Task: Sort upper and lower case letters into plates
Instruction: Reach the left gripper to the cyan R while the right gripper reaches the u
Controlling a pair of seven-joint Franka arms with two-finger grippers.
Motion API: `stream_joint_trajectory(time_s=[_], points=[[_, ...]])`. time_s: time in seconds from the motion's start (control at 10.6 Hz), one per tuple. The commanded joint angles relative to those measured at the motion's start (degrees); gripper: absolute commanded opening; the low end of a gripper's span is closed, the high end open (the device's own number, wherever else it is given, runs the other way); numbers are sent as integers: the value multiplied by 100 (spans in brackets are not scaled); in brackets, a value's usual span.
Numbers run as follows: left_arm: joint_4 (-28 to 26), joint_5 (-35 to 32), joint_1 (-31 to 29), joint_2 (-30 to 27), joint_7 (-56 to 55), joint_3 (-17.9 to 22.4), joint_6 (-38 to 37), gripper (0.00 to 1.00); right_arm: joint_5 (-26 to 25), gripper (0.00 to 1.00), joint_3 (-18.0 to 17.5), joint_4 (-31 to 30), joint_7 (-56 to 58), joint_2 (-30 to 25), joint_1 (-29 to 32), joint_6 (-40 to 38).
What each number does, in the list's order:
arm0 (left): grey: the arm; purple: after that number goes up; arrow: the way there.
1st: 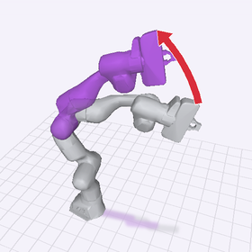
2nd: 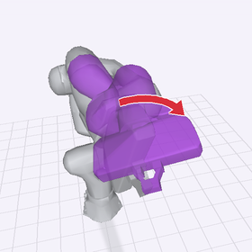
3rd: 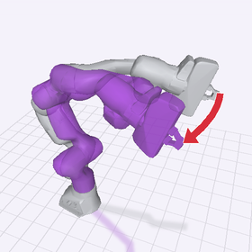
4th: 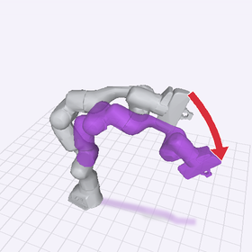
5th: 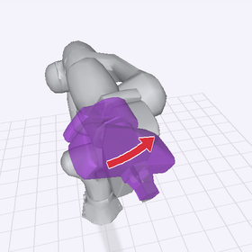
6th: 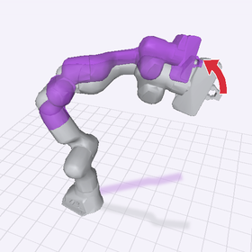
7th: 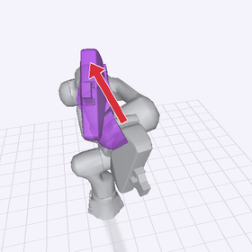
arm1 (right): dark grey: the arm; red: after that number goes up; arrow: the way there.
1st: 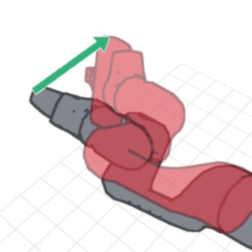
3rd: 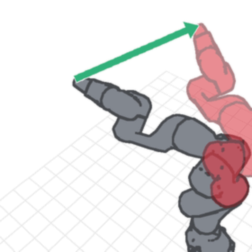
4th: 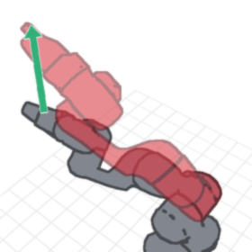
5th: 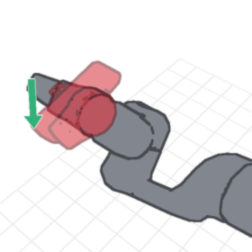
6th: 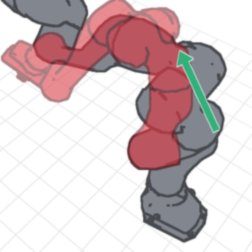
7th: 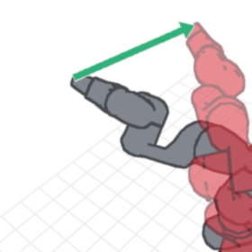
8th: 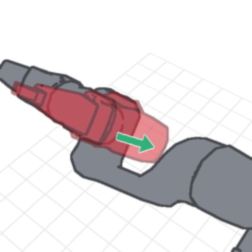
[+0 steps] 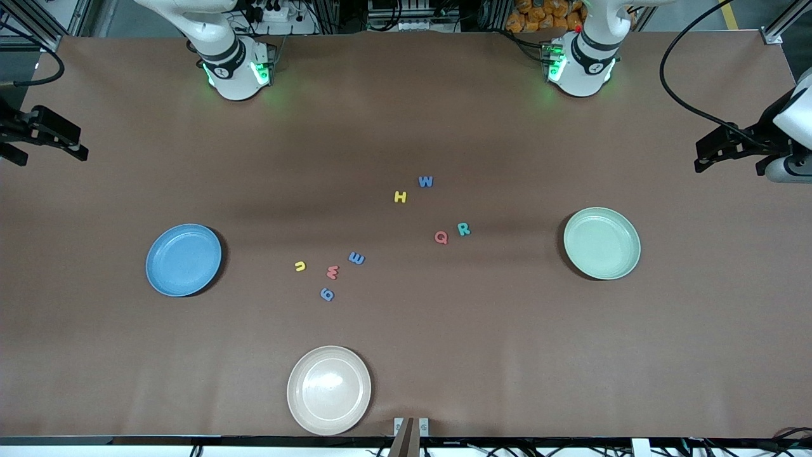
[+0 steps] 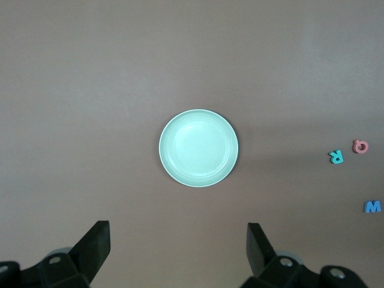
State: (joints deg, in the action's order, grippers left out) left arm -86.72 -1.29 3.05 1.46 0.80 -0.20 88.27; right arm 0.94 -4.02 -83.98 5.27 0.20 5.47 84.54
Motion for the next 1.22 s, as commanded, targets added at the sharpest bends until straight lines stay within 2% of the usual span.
stream_joint_trajectory(time_s=[0.0, 0.38, 0.47, 0.57, 0.85, 1.13], points=[[94, 147, -32, -14, -80, 2, -108, 100, 82, 100, 7, -30, 44, -28, 33, -34], [25, 76, 20, 108, -106, -15, -117, 100, 82, 100, 7, -48, 62, -28, 33, -34], [-176, 146, -32, 126, -193, -215, -161, 100, 82, 100, 7, -74, 62, -28, 33, -34], [-465, 382, -32, 127, -229, -243, 39, 100, 82, 100, 7, -83, 62, -28, 33, -34], [-924, 516, 29, 284, -1061, -839, 716, 100, 82, 100, -2, -118, 62, -11, 24, -34], [-1801, 516, 29, 372, -1993, -1534, 1892, 100, 82, 100, -2, -171, 97, -11, 24, -34]])
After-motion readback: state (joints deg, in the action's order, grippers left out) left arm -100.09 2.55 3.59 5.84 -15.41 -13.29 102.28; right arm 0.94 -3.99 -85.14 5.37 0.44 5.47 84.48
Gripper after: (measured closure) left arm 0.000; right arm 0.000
